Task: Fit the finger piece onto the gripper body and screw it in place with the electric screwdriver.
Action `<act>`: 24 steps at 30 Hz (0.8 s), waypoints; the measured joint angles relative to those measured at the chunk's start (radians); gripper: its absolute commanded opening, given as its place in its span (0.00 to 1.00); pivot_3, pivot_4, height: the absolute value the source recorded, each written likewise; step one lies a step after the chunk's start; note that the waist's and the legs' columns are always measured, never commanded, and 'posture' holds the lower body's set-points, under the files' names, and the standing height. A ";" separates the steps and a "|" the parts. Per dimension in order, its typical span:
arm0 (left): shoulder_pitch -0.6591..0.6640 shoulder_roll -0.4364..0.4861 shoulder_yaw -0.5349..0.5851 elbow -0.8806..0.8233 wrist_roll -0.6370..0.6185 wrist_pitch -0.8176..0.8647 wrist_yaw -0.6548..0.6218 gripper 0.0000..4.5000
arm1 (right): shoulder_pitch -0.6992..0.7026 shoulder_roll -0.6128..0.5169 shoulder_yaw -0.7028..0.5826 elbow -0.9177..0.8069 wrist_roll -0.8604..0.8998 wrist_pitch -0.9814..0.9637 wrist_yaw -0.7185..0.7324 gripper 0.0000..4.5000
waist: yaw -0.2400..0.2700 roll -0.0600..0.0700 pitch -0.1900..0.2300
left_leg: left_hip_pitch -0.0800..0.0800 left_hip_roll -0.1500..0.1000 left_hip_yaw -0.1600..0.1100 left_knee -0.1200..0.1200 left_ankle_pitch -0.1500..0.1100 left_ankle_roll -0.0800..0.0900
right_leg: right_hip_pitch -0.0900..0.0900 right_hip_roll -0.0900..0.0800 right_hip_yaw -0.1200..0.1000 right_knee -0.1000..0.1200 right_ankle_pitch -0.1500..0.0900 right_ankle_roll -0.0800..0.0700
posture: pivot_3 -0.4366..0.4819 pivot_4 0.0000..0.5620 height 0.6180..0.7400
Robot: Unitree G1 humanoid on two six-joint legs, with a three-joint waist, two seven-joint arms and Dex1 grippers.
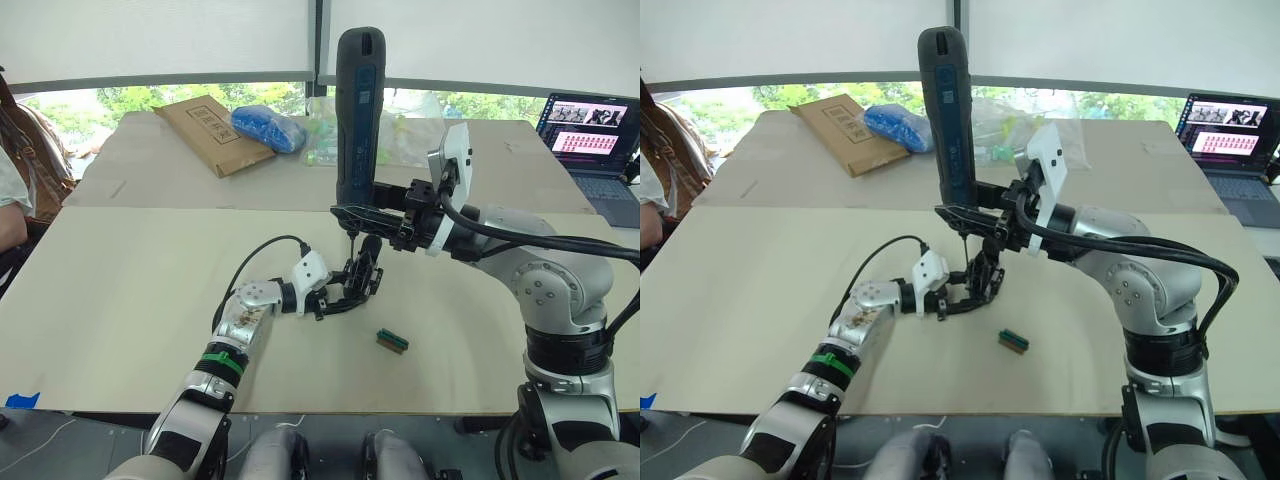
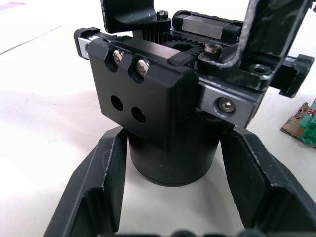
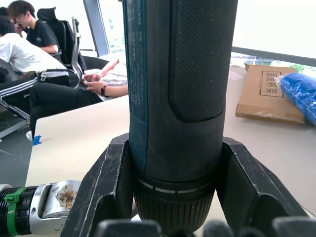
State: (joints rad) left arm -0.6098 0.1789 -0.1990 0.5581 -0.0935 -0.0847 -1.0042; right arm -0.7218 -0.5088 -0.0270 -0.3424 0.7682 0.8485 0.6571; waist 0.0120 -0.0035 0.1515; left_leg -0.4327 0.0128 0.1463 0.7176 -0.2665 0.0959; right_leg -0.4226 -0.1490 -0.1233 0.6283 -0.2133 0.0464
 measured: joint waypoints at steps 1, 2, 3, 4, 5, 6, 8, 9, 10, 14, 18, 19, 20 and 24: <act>0.000 0.000 0.000 0.000 0.000 0.000 0.000 0.51 | 0.000 0.004 0.000 0.000 0.001 0.004 -0.009 0.43 | 0.000 0.000 0.000 | 0.000 0.000 0.000 0.000 0.000 0.000 | 0.000 0.000 0.000 0.000 0.000 0.000 | 0.48 0.27 0.93; 0.000 0.000 0.000 0.001 0.000 -0.001 0.000 0.51 | 0.000 0.010 -0.001 0.000 0.003 0.013 -0.020 0.43 | 0.000 0.000 0.000 | 0.000 0.000 0.000 0.000 0.000 0.000 | 0.000 0.000 0.000 0.000 0.000 0.000 | 0.48 0.27 0.93; 0.000 0.001 0.000 0.001 0.000 -0.001 0.000 0.51 | 0.000 0.014 -0.001 0.000 0.005 0.021 -0.030 0.43 | 0.000 0.000 0.000 | 0.000 0.000 0.000 0.000 0.000 0.000 | 0.000 0.000 0.000 0.000 0.000 0.000 | 0.48 0.27 0.93; 0.000 0.001 0.000 0.001 0.000 -0.001 0.000 0.51 | 0.000 0.014 -0.001 0.000 0.008 0.028 -0.033 0.43 | 0.000 0.000 0.000 | 0.000 0.000 0.000 0.000 0.000 0.000 | 0.000 0.000 0.000 0.000 0.000 0.000 | 0.48 0.27 0.93; 0.000 0.001 0.000 0.001 0.000 -0.001 0.000 0.51 | 0.000 0.014 -0.001 0.000 0.009 0.030 -0.033 0.43 | 0.000 0.000 0.000 | 0.000 0.000 0.000 0.000 0.000 0.000 | 0.000 0.000 0.000 0.000 0.000 0.000 | 0.48 0.27 0.93; 0.000 0.001 0.000 0.001 0.000 -0.001 0.000 0.51 | 0.000 0.014 -0.001 0.000 0.009 0.030 -0.033 0.43 | 0.000 0.000 0.000 | 0.000 0.000 0.000 0.000 0.000 0.000 | 0.000 0.000 0.000 0.000 0.000 0.000 | 0.48 0.27 0.93; 0.000 0.001 0.000 0.001 0.000 -0.001 0.000 0.51 | 0.000 0.013 0.000 0.000 0.008 0.030 -0.030 0.43 | 0.000 0.000 0.000 | 0.000 0.000 0.000 0.000 0.000 0.000 | 0.000 0.000 0.000 0.000 0.000 0.000 | 0.48 0.27 0.93; 0.000 0.001 0.000 0.001 0.000 -0.001 0.000 0.51 | 0.000 0.011 0.000 -0.001 0.006 0.030 -0.027 0.43 | 0.000 0.000 0.000 | 0.000 0.000 0.000 0.000 0.000 0.000 | 0.000 0.000 0.000 0.000 0.000 0.000 | 0.48 0.27 0.93; 0.000 0.001 0.000 0.001 0.000 -0.001 0.001 0.51 | 0.000 0.010 0.000 -0.001 0.001 0.030 -0.025 0.43 | 0.000 0.000 0.000 | 0.000 0.000 0.000 0.000 0.000 0.000 | 0.000 0.000 0.000 0.000 0.000 0.000 | 0.48 0.27 0.93; 0.000 0.001 0.000 0.001 0.000 -0.002 0.001 0.51 | -0.004 0.011 -0.001 -0.001 0.002 0.029 -0.025 0.43 | 0.000 0.000 0.000 | 0.000 0.000 0.000 0.000 0.000 0.000 | 0.000 0.000 0.000 0.000 0.000 0.000 | 0.48 0.27 0.93; -0.002 0.000 0.000 0.004 0.000 -0.003 0.000 0.51 | -0.012 0.017 -0.006 -0.004 0.026 0.031 -0.029 0.43 | 0.000 0.000 0.000 | 0.000 0.000 0.000 0.000 0.000 0.000 | 0.000 0.000 0.000 0.000 0.000 0.000 | 0.48 0.27 0.93; -0.004 0.000 0.000 0.006 0.000 -0.003 0.000 0.51 | -0.011 0.019 -0.007 -0.009 0.037 0.032 -0.031 0.43 | 0.000 0.000 0.000 | 0.000 0.000 0.000 0.000 0.000 0.000 | 0.000 0.000 0.000 0.000 0.000 0.000 | 0.48 0.27 0.93; -0.005 0.000 0.000 0.007 0.001 -0.003 0.000 0.51 | -0.011 0.020 -0.007 -0.015 0.041 0.034 -0.032 0.43 | 0.000 0.000 0.000 | 0.000 0.000 0.000 0.000 0.000 0.000 | 0.000 0.000 0.000 0.000 0.000 0.000 | 0.48 0.27 0.93; -0.006 -0.001 0.000 0.008 0.002 -0.004 0.000 0.51 | -0.005 0.025 -0.010 -0.034 0.071 0.044 -0.050 0.43 | 0.000 0.000 0.000 | 0.000 0.000 0.000 0.000 0.000 0.000 | 0.000 0.000 0.000 0.000 0.000 0.000 | 0.48 0.27 0.93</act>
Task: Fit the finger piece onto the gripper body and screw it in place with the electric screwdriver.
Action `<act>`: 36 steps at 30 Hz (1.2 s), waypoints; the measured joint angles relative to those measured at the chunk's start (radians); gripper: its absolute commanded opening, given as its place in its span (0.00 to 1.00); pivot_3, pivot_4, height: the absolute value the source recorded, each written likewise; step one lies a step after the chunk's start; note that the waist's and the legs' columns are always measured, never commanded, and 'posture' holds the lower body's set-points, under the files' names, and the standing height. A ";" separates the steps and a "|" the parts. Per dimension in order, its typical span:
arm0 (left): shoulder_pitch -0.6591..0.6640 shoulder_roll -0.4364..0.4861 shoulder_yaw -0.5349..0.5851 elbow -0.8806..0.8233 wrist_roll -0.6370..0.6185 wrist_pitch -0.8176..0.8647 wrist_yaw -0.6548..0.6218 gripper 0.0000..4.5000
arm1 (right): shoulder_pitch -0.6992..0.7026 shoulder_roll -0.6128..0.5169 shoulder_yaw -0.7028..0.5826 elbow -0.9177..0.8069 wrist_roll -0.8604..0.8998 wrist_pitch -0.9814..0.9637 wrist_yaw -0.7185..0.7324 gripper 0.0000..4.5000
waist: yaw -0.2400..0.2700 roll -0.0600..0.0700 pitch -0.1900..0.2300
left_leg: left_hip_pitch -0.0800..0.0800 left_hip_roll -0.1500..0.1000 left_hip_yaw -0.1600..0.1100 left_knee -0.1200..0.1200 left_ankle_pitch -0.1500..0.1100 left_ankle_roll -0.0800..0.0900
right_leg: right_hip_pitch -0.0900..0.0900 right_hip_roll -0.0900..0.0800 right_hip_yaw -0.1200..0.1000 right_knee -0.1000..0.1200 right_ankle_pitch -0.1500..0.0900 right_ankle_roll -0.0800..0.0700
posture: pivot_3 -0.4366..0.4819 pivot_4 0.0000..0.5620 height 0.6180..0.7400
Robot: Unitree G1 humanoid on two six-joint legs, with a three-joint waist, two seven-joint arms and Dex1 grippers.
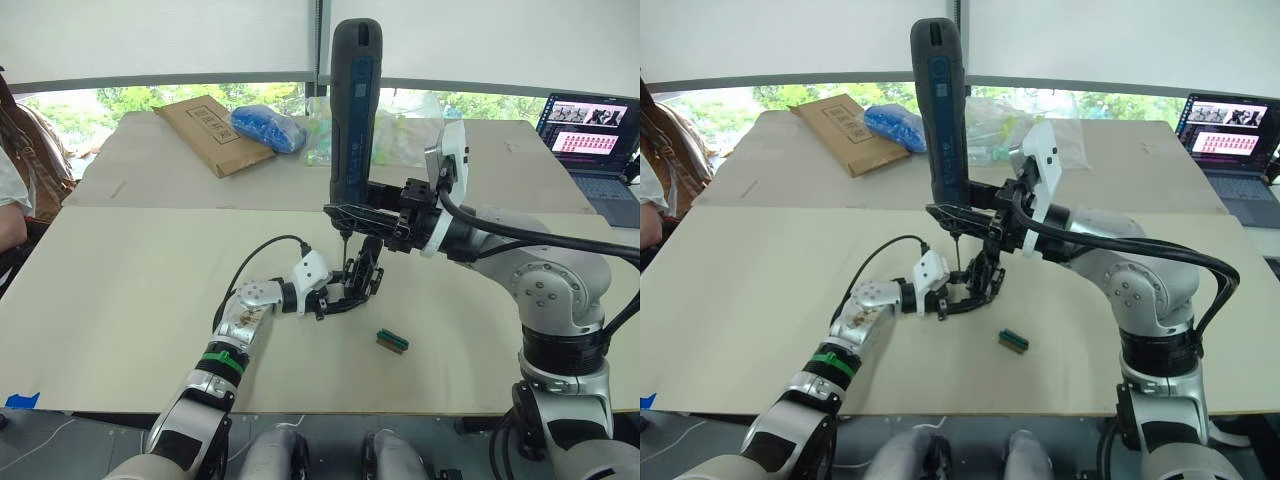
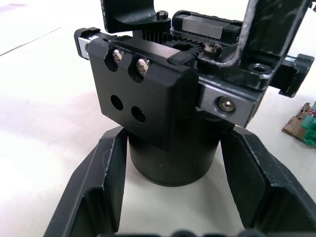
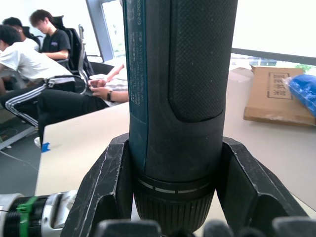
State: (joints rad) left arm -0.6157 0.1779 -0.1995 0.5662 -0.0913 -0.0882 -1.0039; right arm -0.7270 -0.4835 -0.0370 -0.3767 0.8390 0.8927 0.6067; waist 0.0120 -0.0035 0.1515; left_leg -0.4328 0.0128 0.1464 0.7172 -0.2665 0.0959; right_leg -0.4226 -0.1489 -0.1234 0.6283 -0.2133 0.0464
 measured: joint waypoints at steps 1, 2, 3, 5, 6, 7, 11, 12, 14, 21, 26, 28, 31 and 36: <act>0.000 -0.001 0.000 0.000 0.001 0.000 0.000 0.51 | 0.002 0.000 0.000 -0.003 0.003 0.000 -0.004 0.43 | 0.000 0.000 0.000 | 0.000 0.000 0.000 0.000 0.000 0.000 | 0.000 0.000 0.000 0.000 0.000 0.000 | 0.48 0.27 0.93; 0.000 -0.001 0.000 0.000 0.001 0.000 0.000 0.51 | 0.005 0.000 0.000 -0.003 0.004 0.000 -0.008 0.43 | 0.000 0.000 0.000 | 0.000 0.000 0.000 0.000 0.000 0.000 | 0.000 0.000 0.000 0.000 0.000 0.000 | 0.48 0.27 0.93; 0.000 -0.001 0.000 0.000 0.002 -0.001 0.000 0.51 | 0.008 0.000 0.000 -0.003 0.003 0.000 -0.011 0.43 | 0.000 0.000 0.000 | 0.000 0.000 0.000 0.000 0.000 0.000 | 0.000 0.000 0.000 0.000 0.000 0.000 | 0.48 0.27 0.93; -0.001 -0.001 0.000 0.000 0.004 -0.001 0.000 0.51 | 0.019 0.000 0.000 -0.003 -0.003 -0.001 -0.011 0.43 | 0.000 0.000 0.000 | 0.000 0.000 0.000 0.000 0.000 0.000 | 0.000 0.000 0.000 0.000 0.000 0.000 | 0.48 0.27 0.93; -0.001 -0.002 0.000 0.000 0.005 -0.001 0.000 0.51 | 0.027 0.000 0.001 -0.003 -0.006 -0.001 -0.011 0.43 | 0.000 0.000 0.000 | 0.000 0.000 0.000 0.000 0.000 0.000 | 0.000 0.000 0.000 0.000 0.000 0.000 | 0.48 0.27 0.93; -0.001 -0.001 0.000 0.000 0.005 -0.001 0.000 0.51 | 0.031 0.000 0.003 -0.001 -0.013 -0.002 -0.010 0.43 | 0.000 0.000 0.000 | 0.000 0.000 0.000 0.000 0.000 0.000 | 0.000 0.000 0.000 0.000 0.000 0.000 | 0.48 0.27 0.93; -0.001 -0.001 0.001 0.000 0.006 -0.001 0.000 0.51 | 0.036 0.000 0.010 0.012 -0.040 -0.010 -0.005 0.43 | 0.000 0.000 0.000 | 0.000 0.000 0.000 0.000 0.000 0.000 | 0.000 0.000 0.000 0.000 0.000 0.000 | 0.48 0.27 0.93; -0.001 0.000 0.001 0.000 0.006 -0.001 0.000 0.51 | 0.036 0.000 0.011 0.014 -0.044 -0.014 -0.003 0.43 | 0.000 0.000 0.000 | 0.000 0.000 0.000 0.000 0.000 0.000 | 0.000 0.000 0.000 0.000 0.000 0.000 | 0.48 0.27 0.93; -0.001 0.000 0.001 -0.001 0.006 -0.001 0.000 0.51 | 0.037 0.000 0.012 0.017 -0.054 -0.022 0.001 0.43 | 0.000 0.000 0.000 | 0.000 0.000 0.000 0.000 0.000 0.000 | 0.000 0.000 0.000 0.000 0.000 0.000 | 0.48 0.27 0.93; -0.001 0.002 0.000 -0.002 0.006 -0.001 -0.001 0.51 | 0.037 0.008 0.013 0.035 -0.072 -0.035 0.004 0.43 | -0.001 0.000 0.000 | 0.000 0.000 0.000 0.000 0.000 0.000 | 0.000 0.000 0.000 0.000 0.000 0.000 | 0.48 0.27 0.93; -0.001 0.003 0.000 -0.003 0.006 -0.001 -0.002 0.51 | 0.037 0.008 0.013 0.044 -0.077 -0.036 0.005 0.43 | -0.001 0.000 0.000 | 0.000 0.000 0.000 0.000 0.000 0.000 | 0.000 0.000 0.000 0.000 0.000 0.000 | 0.48 0.27 0.93; -0.001 0.003 0.000 -0.003 0.006 -0.001 -0.002 0.51 | 0.037 0.008 0.013 0.044 -0.081 -0.036 0.009 0.43 | -0.001 0.000 0.000 | 0.000 0.000 0.000 0.000 0.000 0.000 | 0.000 0.000 0.000 0.000 0.000 0.000 | 0.48 0.27 0.93; -0.001 0.003 0.000 -0.003 0.006 -0.001 -0.002 0.51 | 0.037 0.008 0.013 0.045 -0.089 -0.037 0.021 0.43 | -0.001 0.000 0.000 | 0.000 0.000 0.000 0.000 0.000 0.000 | 0.000 0.000 0.000 0.000 0.000 0.000 | 0.48 0.27 0.93; -0.001 0.003 0.000 -0.003 0.006 -0.001 -0.002 0.51 | 0.037 0.007 0.013 0.052 -0.107 -0.040 0.028 0.43 | -0.001 0.000 0.000 | 0.000 0.000 0.000 0.000 0.000 0.000 | 0.000 0.000 0.000 0.000 0.000 0.000 | 0.48 0.27 0.93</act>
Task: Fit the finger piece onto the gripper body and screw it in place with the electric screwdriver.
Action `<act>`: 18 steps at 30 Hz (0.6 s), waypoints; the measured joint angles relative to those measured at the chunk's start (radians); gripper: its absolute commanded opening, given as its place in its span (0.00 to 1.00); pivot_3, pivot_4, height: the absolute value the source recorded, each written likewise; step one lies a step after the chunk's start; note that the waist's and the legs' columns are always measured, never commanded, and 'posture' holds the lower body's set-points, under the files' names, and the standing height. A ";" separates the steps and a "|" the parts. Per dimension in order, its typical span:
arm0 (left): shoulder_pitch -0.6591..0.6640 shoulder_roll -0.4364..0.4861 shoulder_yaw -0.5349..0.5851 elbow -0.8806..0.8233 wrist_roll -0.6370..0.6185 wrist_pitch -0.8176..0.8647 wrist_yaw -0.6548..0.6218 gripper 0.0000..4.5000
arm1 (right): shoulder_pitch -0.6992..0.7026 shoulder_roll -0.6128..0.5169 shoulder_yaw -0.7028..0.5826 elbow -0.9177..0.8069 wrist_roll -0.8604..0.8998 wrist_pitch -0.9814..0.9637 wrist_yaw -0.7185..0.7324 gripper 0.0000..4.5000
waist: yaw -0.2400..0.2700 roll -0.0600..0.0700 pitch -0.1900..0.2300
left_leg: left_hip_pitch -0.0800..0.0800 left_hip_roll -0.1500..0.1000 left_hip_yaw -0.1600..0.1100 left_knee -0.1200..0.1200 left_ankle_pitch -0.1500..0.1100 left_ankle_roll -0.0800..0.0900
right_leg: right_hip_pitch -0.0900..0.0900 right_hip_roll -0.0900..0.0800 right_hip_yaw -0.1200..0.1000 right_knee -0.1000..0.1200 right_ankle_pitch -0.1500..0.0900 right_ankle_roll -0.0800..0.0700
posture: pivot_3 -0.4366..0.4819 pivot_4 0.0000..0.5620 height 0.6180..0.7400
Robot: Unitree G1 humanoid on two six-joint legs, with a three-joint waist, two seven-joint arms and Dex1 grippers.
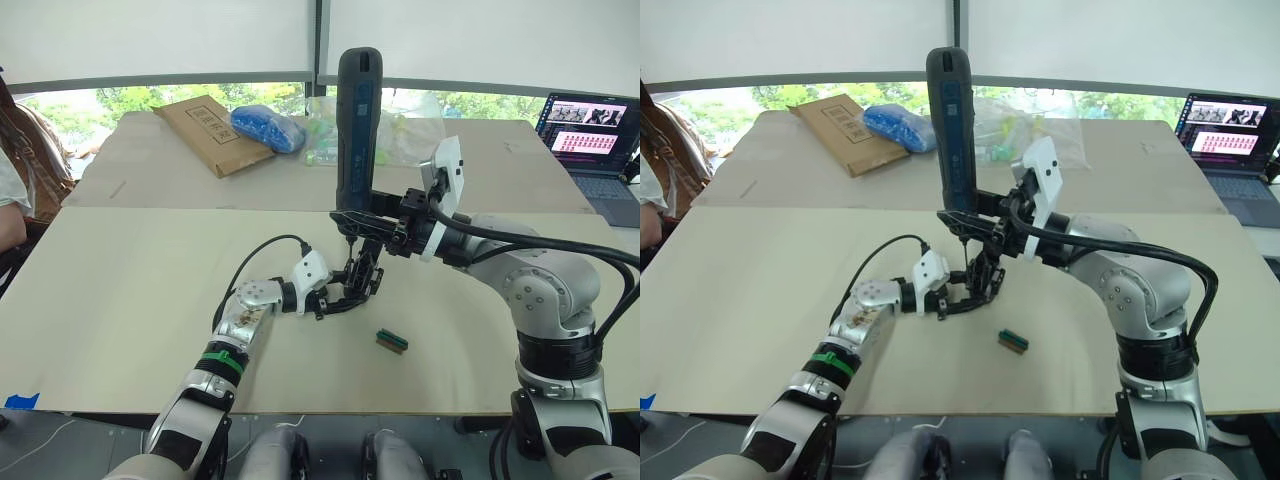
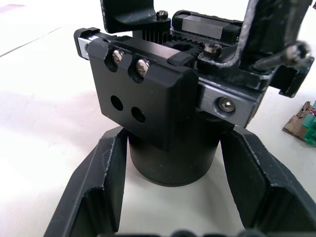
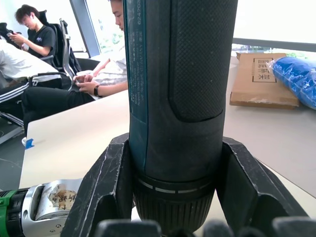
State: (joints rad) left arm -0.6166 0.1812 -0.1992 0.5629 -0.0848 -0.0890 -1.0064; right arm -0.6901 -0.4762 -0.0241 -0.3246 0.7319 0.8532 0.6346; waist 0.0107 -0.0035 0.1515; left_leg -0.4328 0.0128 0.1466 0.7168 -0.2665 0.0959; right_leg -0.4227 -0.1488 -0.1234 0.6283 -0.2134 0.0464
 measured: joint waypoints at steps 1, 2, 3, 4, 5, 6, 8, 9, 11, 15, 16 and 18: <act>0.000 0.000 0.000 0.000 0.000 0.000 0.000 0.51 | 0.000 -0.002 0.000 0.003 -0.006 -0.006 0.003 0.43 | 0.000 0.000 0.000 | 0.000 0.000 0.000 0.000 0.000 0.000 | 0.000 0.000 0.000 0.000 0.000 0.000 | 0.48 0.27 0.93; 0.000 0.000 0.000 0.000 0.000 0.000 0.000 0.51 | 0.000 -0.003 0.000 0.003 -0.009 -0.010 0.006 0.43 | 0.000 0.000 0.000 | 0.000 0.000 0.000 0.000 0.000 0.000 | 0.000 0.000 0.000 0.000 0.000 0.000 | 0.48 0.27 0.93; 0.000 0.000 0.000 0.000 0.000 0.000 -0.001 0.51 | 0.000 -0.003 0.000 0.003 -0.012 -0.016 0.012 0.43 | 0.000 0.000 0.000 | 0.000 0.000 0.000 0.000 0.000 0.000 | 0.000 0.000 0.000 0.000 0.000 0.000 | 0.48 0.27 0.93; 0.000 0.000 0.000 0.000 0.000 0.000 -0.001 0.51 | 0.000 -0.003 0.000 0.003 -0.015 -0.021 0.017 0.43 | 0.000 0.000 0.000 | 0.000 0.000 0.000 0.000 0.000 0.000 | 0.000 0.000 0.000 0.000 0.000 0.000 | 0.48 0.27 0.93; 0.000 0.000 0.000 0.000 0.000 0.000 0.000 0.51 | 0.000 -0.004 0.001 0.003 -0.019 -0.025 0.023 0.43 | 0.000 0.000 0.000 | 0.000 0.000 0.000 0.000 0.000 0.000 | 0.000 0.000 0.000 0.000 0.000 0.000 | 0.48 0.27 0.93; 0.000 0.000 0.000 0.000 0.000 0.000 0.000 0.51 | 0.000 -0.005 0.002 0.003 -0.023 -0.028 0.028 0.43 | 0.000 0.000 0.000 | 0.000 0.000 0.000 0.000 0.000 0.000 | 0.000 0.000 0.000 0.000 0.000 0.000 | 0.48 0.27 0.93; 0.000 0.000 0.000 0.000 0.000 0.000 -0.001 0.51 | 0.000 -0.008 0.004 0.003 -0.029 -0.038 0.040 0.43 | 0.000 0.000 0.000 | 0.000 0.000 0.000 0.000 0.000 0.000 | 0.000 0.000 0.000 0.000 0.000 0.000 | 0.48 0.27 0.93; 0.000 0.000 0.000 0.000 0.000 0.000 0.000 0.51 | 0.000 -0.010 0.005 0.003 -0.034 -0.042 0.044 0.43 | 0.000 0.000 0.000 | 0.000 0.000 0.000 0.000 0.000 0.000 | 0.000 0.000 0.000 0.000 0.000 0.000 | 0.48 0.27 0.93; 0.000 0.000 0.000 0.000 0.000 0.000 0.000 0.51 | 0.000 -0.012 0.007 0.003 -0.042 -0.046 0.053 0.43 | 0.000 0.000 0.000 | 0.000 0.000 0.000 0.000 0.000 0.000 | 0.000 0.000 0.000 0.000 0.000 0.000 | 0.48 0.27 0.93; -0.001 0.000 0.000 0.001 0.000 0.000 -0.001 0.51 | 0.000 -0.015 0.007 0.000 -0.042 -0.046 0.058 0.43 | 0.000 0.000 0.000 | 0.000 0.000 0.000 0.000 0.000 0.000 | 0.000 0.000 0.000 0.000 0.000 0.000 | 0.48 0.27 0.93; -0.001 0.000 0.000 0.001 0.001 0.000 -0.001 0.51 | 0.001 -0.015 0.007 0.000 -0.042 -0.046 0.057 0.43 | 0.000 0.000 0.000 | 0.000 0.000 0.000 0.000 0.000 0.000 | 0.000 0.000 0.000 0.000 0.000 0.000 | 0.48 0.27 0.93; -0.002 0.000 0.000 0.001 0.001 0.000 -0.001 0.51 | 0.001 -0.014 0.006 -0.002 -0.040 -0.045 0.051 0.43 | 0.000 0.000 0.000 | 0.000 0.000 0.000 0.000 0.000 0.000 | 0.000 0.000 0.000 0.000 0.000 0.000 | 0.48 0.27 0.93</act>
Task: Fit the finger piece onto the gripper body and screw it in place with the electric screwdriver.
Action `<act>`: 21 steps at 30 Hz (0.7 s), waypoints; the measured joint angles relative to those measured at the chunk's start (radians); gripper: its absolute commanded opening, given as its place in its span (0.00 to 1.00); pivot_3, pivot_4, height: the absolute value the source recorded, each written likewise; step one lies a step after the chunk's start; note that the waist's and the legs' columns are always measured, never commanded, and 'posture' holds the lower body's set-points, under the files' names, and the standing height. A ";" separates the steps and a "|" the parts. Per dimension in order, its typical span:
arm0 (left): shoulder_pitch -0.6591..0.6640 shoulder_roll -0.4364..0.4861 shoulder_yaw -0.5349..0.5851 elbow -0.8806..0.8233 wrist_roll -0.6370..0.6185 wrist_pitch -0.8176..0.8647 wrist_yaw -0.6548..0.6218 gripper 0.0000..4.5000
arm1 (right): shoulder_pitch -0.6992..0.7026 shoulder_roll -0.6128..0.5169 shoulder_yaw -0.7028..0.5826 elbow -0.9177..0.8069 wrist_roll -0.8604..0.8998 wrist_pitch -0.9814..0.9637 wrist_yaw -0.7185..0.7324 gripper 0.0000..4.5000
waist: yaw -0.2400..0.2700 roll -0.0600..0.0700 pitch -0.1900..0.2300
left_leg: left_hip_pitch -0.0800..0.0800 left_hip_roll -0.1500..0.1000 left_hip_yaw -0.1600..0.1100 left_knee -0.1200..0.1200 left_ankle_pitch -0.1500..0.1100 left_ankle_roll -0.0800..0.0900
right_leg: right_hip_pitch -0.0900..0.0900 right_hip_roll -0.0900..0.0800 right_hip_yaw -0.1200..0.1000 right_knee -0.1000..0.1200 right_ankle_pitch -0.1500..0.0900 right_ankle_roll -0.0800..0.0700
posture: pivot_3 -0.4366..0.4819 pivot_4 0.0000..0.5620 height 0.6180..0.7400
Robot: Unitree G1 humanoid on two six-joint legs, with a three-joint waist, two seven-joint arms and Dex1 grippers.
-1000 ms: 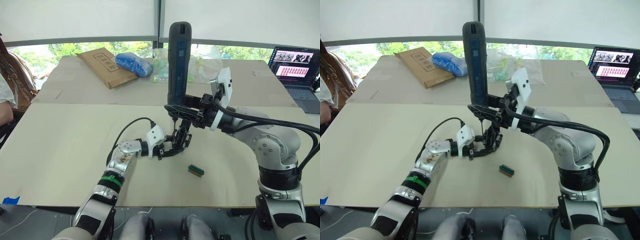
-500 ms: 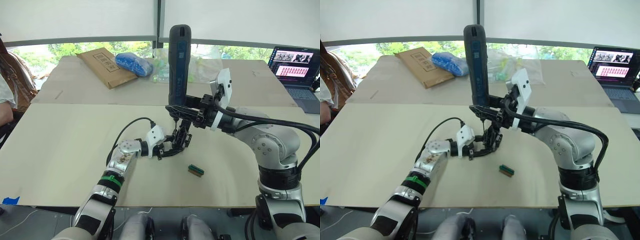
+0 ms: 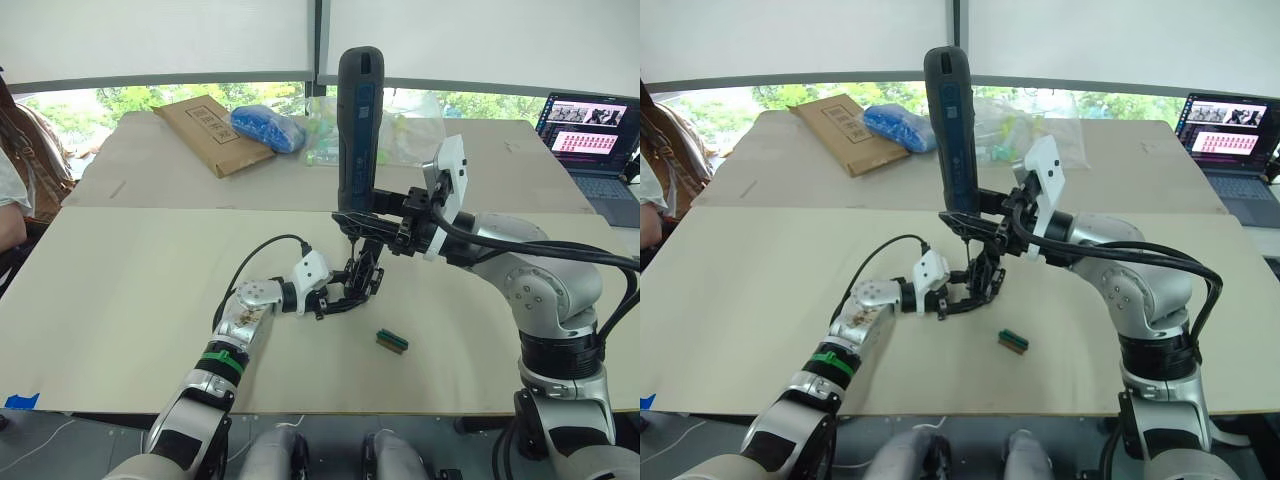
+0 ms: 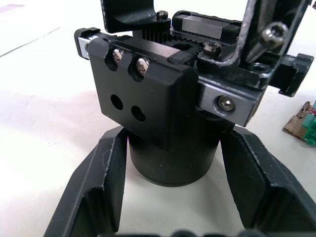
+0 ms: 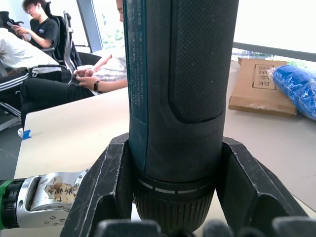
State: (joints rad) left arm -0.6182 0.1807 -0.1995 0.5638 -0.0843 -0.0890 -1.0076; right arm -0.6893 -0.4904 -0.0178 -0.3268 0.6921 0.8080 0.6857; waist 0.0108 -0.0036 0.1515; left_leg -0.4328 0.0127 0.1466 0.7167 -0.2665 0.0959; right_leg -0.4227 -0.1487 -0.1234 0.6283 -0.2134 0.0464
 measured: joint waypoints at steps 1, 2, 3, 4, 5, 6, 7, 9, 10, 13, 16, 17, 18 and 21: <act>0.000 0.000 0.000 0.000 0.000 0.000 0.000 0.51 | 0.000 0.002 -0.001 -0.003 0.003 0.002 -0.005 0.43 | 0.000 0.000 0.000 | 0.000 0.000 0.000 0.000 0.000 0.000 | 0.000 0.000 0.000 0.000 0.000 0.000 | 0.48 0.27 0.93; 0.000 0.000 0.000 0.000 0.000 0.000 -0.001 0.51 | 0.000 0.006 -0.005 -0.007 0.015 0.009 -0.014 0.43 | 0.000 0.000 0.000 | 0.000 0.000 0.000 0.000 0.000 0.000 | 0.000 0.000 0.000 0.000 0.000 0.000 | 0.48 0.27 0.93; 0.000 0.000 0.000 0.001 0.000 0.000 -0.001 0.51 | 0.000 0.009 -0.010 -0.009 0.029 0.013 -0.021 0.43 | 0.000 0.000 0.000 | 0.000 0.000 0.000 0.000 0.000 0.000 | 0.000 0.000 0.000 0.000 0.000 0.000 | 0.48 0.27 0.93; 0.000 0.000 0.000 0.001 0.000 0.000 -0.001 0.51 | 0.000 0.012 -0.017 -0.011 0.040 0.021 -0.028 0.43 | 0.000 0.000 0.000 | 0.000 0.000 0.000 0.000 0.000 0.000 | 0.000 0.000 0.000 0.000 0.000 0.000 | 0.48 0.27 0.93; -0.001 0.000 0.000 0.001 0.000 0.000 -0.001 0.51 | 0.000 0.014 -0.021 -0.017 0.047 0.030 -0.038 0.43 | 0.000 0.000 0.000 | 0.000 0.000 0.000 0.000 0.000 0.000 | 0.000 0.000 0.000 0.000 0.000 0.000 | 0.48 0.27 0.93; -0.001 -0.001 0.000 0.001 0.000 0.000 -0.001 0.51 | 0.000 0.016 -0.028 -0.018 0.063 0.038 -0.050 0.43 | 0.000 0.000 0.000 | 0.000 0.000 0.000 0.000 0.000 0.000 | 0.000 0.000 0.000 0.000 0.000 0.000 | 0.48 0.27 0.93; -0.001 0.000 0.000 0.001 0.000 0.000 -0.001 0.51 | 0.000 0.017 -0.033 -0.018 0.072 0.043 -0.058 0.43 | 0.000 0.000 0.000 | 0.000 0.000 0.000 0.000 0.000 0.000 | 0.000 0.000 0.000 0.000 0.000 0.000 | 0.48 0.27 0.93; -0.001 0.000 0.000 0.001 0.000 0.000 -0.001 0.51 | 0.000 0.020 -0.035 -0.018 0.078 0.049 -0.067 0.43 | 0.000 0.000 0.000 | 0.000 0.000 0.000 0.000 0.000 0.000 | 0.000 0.000 0.000 0.000 0.000 0.000 | 0.48 0.27 0.93; -0.001 0.000 0.000 0.001 0.000 0.000 -0.001 0.51 | 0.000 0.022 -0.035 -0.019 0.079 0.051 -0.073 0.43 | 0.000 0.000 0.000 | 0.000 0.000 0.000 0.000 0.000 0.000 | 0.000 0.000 0.000 0.000 0.000 0.000 | 0.48 0.27 0.93; -0.001 0.000 0.000 0.001 0.000 0.000 -0.002 0.51 | 0.001 0.025 -0.034 -0.021 0.079 0.052 -0.080 0.43 | 0.000 0.000 0.000 | 0.000 0.000 0.000 0.000 0.000 0.000 | 0.000 0.000 0.000 0.000 0.000 0.000 | 0.48 0.27 0.93; -0.001 0.000 0.000 0.001 0.000 0.000 -0.003 0.51 | 0.011 0.027 -0.034 -0.033 0.079 0.052 -0.081 0.43 | 0.000 0.000 0.000 | 0.000 0.000 0.000 0.000 0.000 0.000 | 0.000 0.000 0.000 0.000 0.000 0.000 | 0.48 0.27 0.93; -0.001 0.001 0.000 0.001 0.000 0.000 -0.003 0.51 | 0.015 0.030 -0.034 -0.035 0.079 0.052 -0.083 0.43 | 0.000 0.000 0.000 | 0.000 0.000 0.000 0.000 0.000 0.000 | 0.000 0.000 0.000 0.000 0.000 0.000 | 0.48 0.27 0.93; -0.001 0.001 0.000 0.001 0.000 0.000 -0.004 0.51 | 0.020 0.033 -0.033 -0.035 0.078 0.052 -0.086 0.43 | 0.000 0.000 0.000 | 0.000 0.000 0.000 0.000 0.000 0.000 | 0.000 0.000 0.000 0.000 0.000 0.000 | 0.48 0.27 0.93; -0.001 0.001 0.000 0.001 0.000 0.000 -0.004 0.51 | 0.024 0.039 -0.033 -0.035 0.078 0.052 -0.090 0.43 | 0.000 0.000 0.000 | 0.000 0.000 0.000 0.000 0.000 0.000 | 0.000 0.000 0.000 0.000 0.000 0.000 | 0.48 0.27 0.93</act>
State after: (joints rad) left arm -0.6195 0.1820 -0.1994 0.5650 -0.0842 -0.0890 -1.0121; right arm -0.6657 -0.4516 -0.0506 -0.3621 0.7703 0.8599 0.5953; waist 0.0106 -0.0035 0.1515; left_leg -0.4327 0.0127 0.1467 0.7163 -0.2665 0.0959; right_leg -0.4227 -0.1487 -0.1234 0.6284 -0.2134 0.0464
